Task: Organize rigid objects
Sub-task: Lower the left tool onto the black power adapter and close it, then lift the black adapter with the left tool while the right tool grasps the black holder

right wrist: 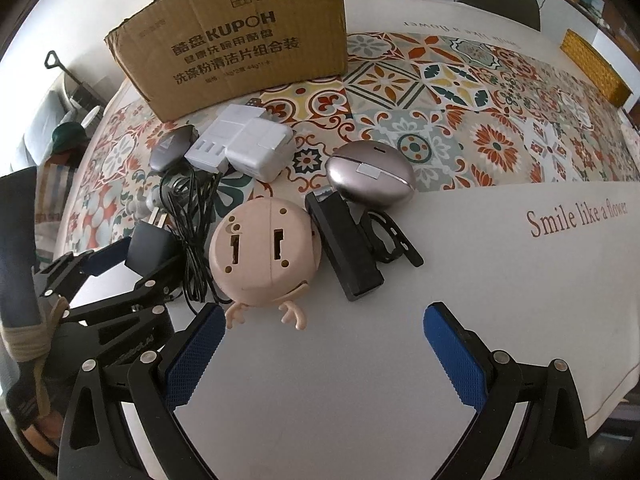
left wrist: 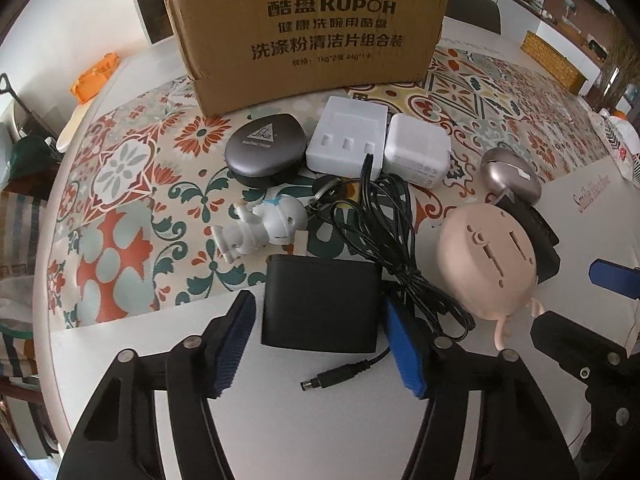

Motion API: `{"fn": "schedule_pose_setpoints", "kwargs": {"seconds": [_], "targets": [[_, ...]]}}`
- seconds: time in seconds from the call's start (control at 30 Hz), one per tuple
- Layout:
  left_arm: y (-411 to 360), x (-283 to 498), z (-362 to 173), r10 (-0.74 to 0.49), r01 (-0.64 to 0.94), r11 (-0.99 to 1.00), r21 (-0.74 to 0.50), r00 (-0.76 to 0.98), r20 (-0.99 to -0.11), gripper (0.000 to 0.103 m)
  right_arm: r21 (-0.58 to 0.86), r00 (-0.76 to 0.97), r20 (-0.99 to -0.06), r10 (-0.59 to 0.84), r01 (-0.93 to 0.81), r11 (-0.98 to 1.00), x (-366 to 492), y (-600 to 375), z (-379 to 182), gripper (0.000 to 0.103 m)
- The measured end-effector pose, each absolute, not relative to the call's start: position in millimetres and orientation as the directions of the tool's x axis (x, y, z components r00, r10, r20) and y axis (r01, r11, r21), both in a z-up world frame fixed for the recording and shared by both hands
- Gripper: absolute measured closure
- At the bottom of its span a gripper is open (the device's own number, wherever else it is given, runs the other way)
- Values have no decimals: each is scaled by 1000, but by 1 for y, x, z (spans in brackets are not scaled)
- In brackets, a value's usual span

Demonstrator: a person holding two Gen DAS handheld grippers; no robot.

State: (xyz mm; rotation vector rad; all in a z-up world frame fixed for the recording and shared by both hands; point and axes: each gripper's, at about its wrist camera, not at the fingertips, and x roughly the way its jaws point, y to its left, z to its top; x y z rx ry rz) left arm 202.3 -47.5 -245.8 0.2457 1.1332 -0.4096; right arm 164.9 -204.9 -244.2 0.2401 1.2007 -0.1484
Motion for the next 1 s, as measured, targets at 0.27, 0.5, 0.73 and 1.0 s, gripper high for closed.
{"fn": "schedule_pose_setpoints", "kwargs": {"seconds": [0.27,0.5,0.73,1.0], "targets": [[-50,202,-248,-196,437,900,-13,378,-905,48,106,356,-934,13,243,964,163,-206,-245,2],[-44,189,-243,-204,408,912,-36,378,-903,48,107,360,-933,18,227,968,160,-208,-244,2],[-42,168,-221,-200,375,926,-31,423,-884,49,103,366,-931,19,211,972,157,-217,-241,3],[-50,157,-216,-200,326,944,-54,435,-878,49,95,359,-933,26,176,980,158,-233,-242,9]]}}
